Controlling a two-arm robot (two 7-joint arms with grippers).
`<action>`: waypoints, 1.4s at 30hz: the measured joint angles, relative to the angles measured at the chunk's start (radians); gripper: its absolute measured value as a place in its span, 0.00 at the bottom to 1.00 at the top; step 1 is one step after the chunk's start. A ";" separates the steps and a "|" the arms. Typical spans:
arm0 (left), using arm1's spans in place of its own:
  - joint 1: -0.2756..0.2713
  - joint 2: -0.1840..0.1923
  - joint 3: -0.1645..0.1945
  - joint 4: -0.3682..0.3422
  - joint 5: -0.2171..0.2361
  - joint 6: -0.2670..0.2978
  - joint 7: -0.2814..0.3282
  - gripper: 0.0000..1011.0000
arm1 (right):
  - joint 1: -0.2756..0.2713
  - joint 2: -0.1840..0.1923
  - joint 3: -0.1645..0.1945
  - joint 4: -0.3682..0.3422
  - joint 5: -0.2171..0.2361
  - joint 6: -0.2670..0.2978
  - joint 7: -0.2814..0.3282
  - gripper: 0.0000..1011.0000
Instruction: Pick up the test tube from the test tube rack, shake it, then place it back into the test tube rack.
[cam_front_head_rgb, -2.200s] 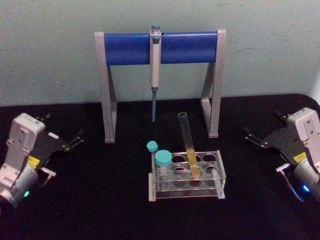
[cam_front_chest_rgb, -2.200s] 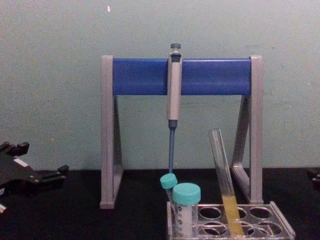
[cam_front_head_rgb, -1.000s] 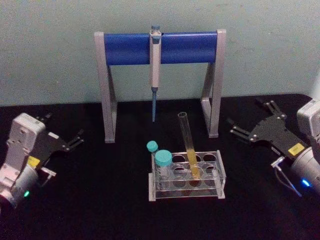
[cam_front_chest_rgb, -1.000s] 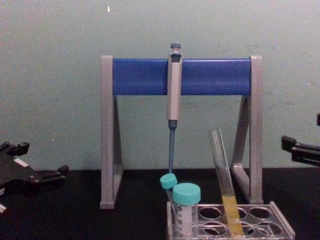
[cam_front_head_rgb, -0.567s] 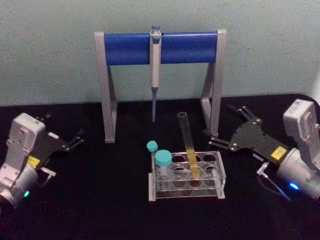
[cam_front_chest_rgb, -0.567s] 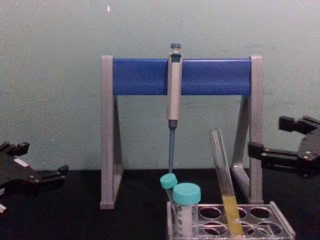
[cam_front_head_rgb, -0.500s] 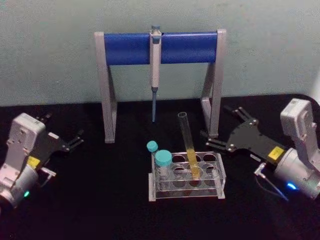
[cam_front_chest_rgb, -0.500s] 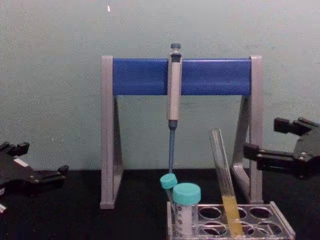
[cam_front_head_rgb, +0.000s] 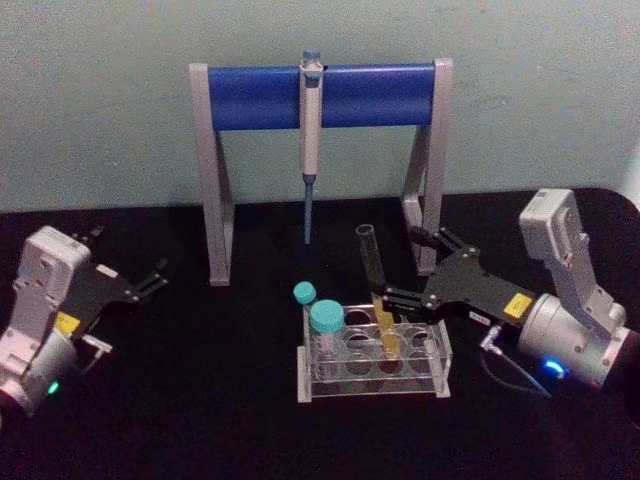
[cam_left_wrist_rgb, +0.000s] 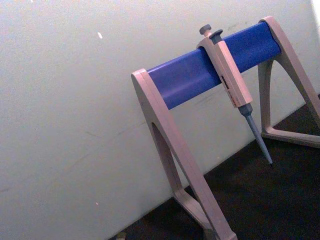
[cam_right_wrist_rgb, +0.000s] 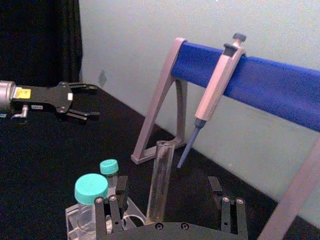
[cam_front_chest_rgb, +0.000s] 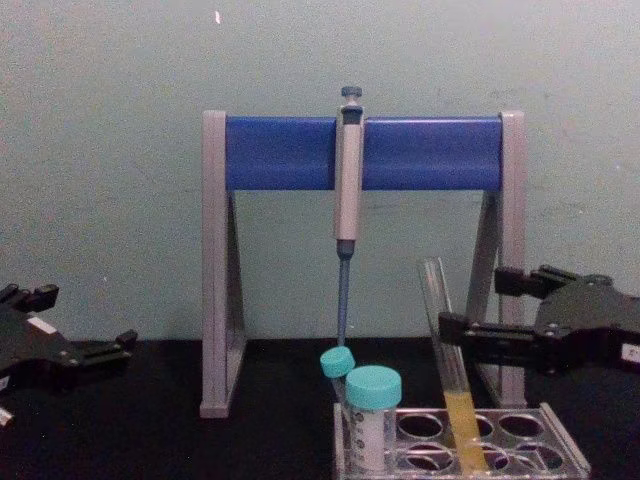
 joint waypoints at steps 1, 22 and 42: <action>0.000 0.000 0.000 0.000 0.000 0.000 0.000 0.99 | 0.004 -0.004 -0.001 0.005 0.001 0.005 0.005 0.99; 0.000 0.000 0.000 0.000 0.000 0.000 0.000 0.99 | 0.077 -0.064 -0.017 0.099 0.026 0.087 0.069 0.99; 0.000 0.000 0.000 0.000 0.000 0.000 0.000 0.99 | 0.090 -0.069 -0.027 0.116 0.000 0.090 0.064 0.99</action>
